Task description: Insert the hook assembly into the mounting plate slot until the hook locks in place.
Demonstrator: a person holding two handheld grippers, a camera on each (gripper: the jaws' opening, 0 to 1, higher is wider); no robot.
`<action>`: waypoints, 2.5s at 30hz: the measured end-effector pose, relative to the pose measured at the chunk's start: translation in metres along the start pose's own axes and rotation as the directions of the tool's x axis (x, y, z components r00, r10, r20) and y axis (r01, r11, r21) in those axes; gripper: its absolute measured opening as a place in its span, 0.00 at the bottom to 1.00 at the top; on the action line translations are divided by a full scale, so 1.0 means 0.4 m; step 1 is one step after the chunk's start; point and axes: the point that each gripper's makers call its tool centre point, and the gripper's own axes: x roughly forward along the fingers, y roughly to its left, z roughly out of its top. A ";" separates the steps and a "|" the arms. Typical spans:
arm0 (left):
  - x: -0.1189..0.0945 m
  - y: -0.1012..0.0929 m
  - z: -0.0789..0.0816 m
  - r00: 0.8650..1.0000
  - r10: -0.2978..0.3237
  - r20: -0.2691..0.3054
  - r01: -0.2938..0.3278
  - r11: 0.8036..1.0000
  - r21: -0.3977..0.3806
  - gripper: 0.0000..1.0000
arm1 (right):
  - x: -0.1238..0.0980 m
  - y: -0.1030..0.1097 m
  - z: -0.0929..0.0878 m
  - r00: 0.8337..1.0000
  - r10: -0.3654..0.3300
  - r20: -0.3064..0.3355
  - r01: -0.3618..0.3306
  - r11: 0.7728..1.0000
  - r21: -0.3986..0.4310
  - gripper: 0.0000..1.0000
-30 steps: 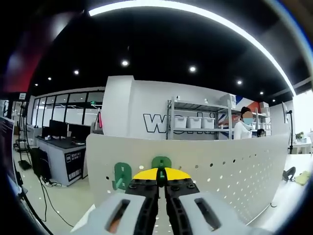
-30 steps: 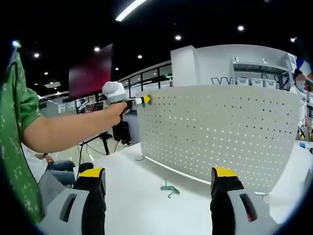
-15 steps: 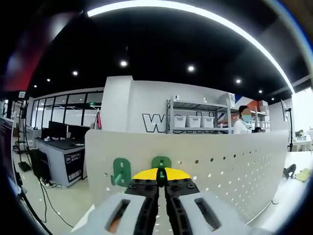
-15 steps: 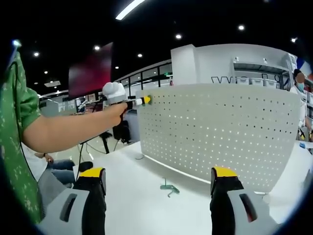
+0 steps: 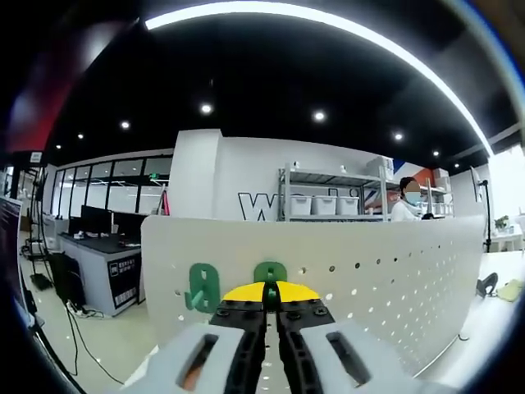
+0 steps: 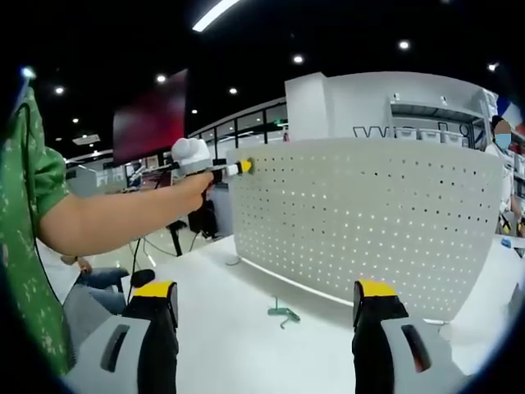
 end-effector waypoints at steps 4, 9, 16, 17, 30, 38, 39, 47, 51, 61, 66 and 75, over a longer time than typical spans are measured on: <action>-0.001 0.000 0.001 1.000 0.002 0.004 -0.002 1.000 0.008 0.03 | -0.001 -0.002 0.000 1.000 -0.005 -0.001 0.005 1.000 0.001 0.90; 0.002 0.000 -0.009 1.000 0.021 -0.020 -0.021 0.999 0.031 0.03 | -0.002 -0.002 -0.004 1.000 -0.007 -0.004 0.007 1.000 0.002 0.90; -0.002 -0.005 -0.010 1.000 0.016 -0.014 -0.016 0.999 0.049 0.03 | -0.004 -0.006 -0.008 1.000 -0.011 -0.005 0.011 1.000 0.007 0.90; -0.002 -0.006 -0.010 1.000 0.016 -0.014 -0.015 0.998 0.053 0.03 | -0.004 -0.006 -0.008 1.000 -0.011 -0.004 0.011 1.000 0.007 0.90; -0.004 -0.003 -0.018 0.999 0.005 -0.046 -0.003 0.999 0.051 0.05 | -0.005 -0.002 -0.004 1.000 -0.005 0.002 0.005 1.000 0.005 0.90; -0.007 0.002 -0.027 0.998 0.006 -0.069 -0.003 0.999 0.045 0.13 | -0.008 -0.004 -0.003 1.000 -0.007 0.004 0.007 1.000 0.005 0.90; -0.007 0.002 -0.028 0.998 0.006 -0.070 -0.003 0.999 0.044 0.14 | -0.007 -0.004 -0.004 1.000 -0.006 0.004 0.006 1.000 0.005 0.90; -0.017 -0.004 -0.029 0.997 -0.009 -0.074 0.012 0.999 0.044 0.20 | -0.008 -0.002 0.001 1.000 -0.003 0.011 0.003 1.000 0.004 0.90; -0.029 -0.008 -0.036 0.997 -0.022 -0.077 0.025 0.999 0.035 0.23 | -0.010 0.002 0.001 1.000 -0.001 0.011 0.001 1.000 0.001 0.90; -0.067 -0.030 -0.033 0.995 -0.061 -0.078 0.064 0.997 0.038 0.37 | -0.010 0.013 0.012 1.000 0.007 0.019 -0.007 1.000 -0.008 0.90; -0.086 -0.043 -0.031 0.992 -0.087 -0.088 0.091 0.995 0.048 0.42 | -0.009 0.023 0.015 1.000 0.015 0.022 -0.015 1.000 -0.012 0.90; -0.142 -0.093 -0.072 0.976 -0.154 -0.154 0.160 0.987 0.026 0.55 | -0.016 0.032 0.016 1.000 0.018 0.022 -0.018 1.000 -0.015 0.90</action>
